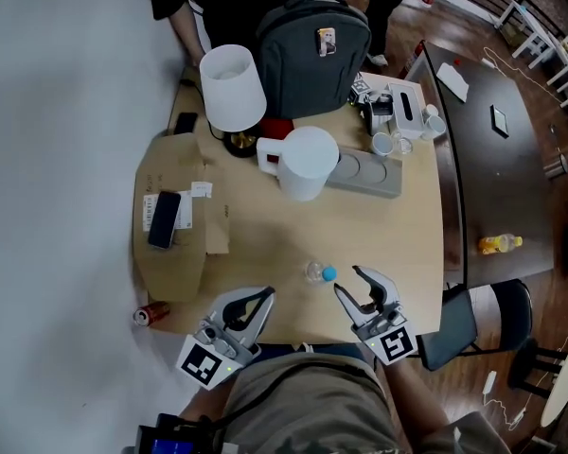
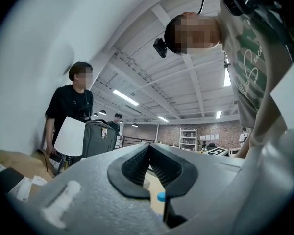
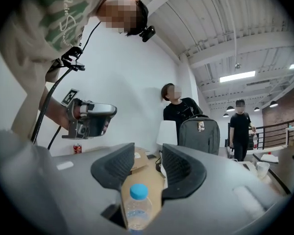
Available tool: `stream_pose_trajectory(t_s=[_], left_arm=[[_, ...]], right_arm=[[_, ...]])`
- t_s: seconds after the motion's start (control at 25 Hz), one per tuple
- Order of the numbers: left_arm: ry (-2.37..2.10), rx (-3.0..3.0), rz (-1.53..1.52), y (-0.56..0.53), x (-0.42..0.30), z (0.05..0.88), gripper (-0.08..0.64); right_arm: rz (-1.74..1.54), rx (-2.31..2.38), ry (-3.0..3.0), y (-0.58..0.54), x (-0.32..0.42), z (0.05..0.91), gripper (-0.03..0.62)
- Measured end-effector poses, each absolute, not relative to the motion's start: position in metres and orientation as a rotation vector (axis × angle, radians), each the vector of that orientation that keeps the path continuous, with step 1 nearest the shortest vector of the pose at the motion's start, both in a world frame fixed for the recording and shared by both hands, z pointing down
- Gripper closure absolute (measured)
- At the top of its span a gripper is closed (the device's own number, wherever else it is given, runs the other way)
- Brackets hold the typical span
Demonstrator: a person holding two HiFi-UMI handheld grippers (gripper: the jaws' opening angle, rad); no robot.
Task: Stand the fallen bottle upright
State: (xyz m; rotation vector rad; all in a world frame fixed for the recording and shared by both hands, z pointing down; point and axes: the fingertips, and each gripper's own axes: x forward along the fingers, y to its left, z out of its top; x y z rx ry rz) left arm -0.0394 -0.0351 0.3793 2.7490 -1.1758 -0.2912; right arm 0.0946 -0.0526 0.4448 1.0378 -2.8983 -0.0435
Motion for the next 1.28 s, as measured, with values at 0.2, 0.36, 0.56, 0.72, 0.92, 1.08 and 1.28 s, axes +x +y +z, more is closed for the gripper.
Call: stream_pose_trajectory(t_s=[0.2, 0.36, 0.56, 0.72, 0.92, 1.08, 1.28], left_arm=[[-1.156, 2.751, -0.294, -0.033, -0.037, 0.384, 0.557], [-1.139, 2.757, -0.316, -0.034, -0.039, 0.382, 0.557], [-1.096, 2.771, -0.328, -0.029, -0.044, 0.382, 0.557], [-1.069, 2.767, -0.315, -0.020, -0.051, 0.390, 0.557], [-1.033, 2.770, -0.294, -0.004, -0.057, 0.400, 0.557], [-1.062, 2.775, -0.283, 0.011, -0.062, 0.400, 0.557], [-1.129, 2.785, -0.273, 0.034, -0.055, 0.393, 0.557]], right_arm=[[-0.133, 1.039, -2.872, -0.050, 0.096, 0.432, 0.588], [-0.149, 1.030, -2.861, -0.045, 0.089, 0.430, 0.588], [-0.165, 1.052, -2.827, -0.035, 0.079, 0.429, 0.588], [-0.173, 1.064, -2.785, -0.027, 0.075, 0.431, 0.589], [-0.196, 1.070, -2.806, -0.021, 0.075, 0.426, 0.589], [-0.192, 1.089, -2.818, -0.011, 0.076, 0.421, 0.589], [-0.176, 1.074, -2.855, 0.004, 0.082, 0.417, 0.588]])
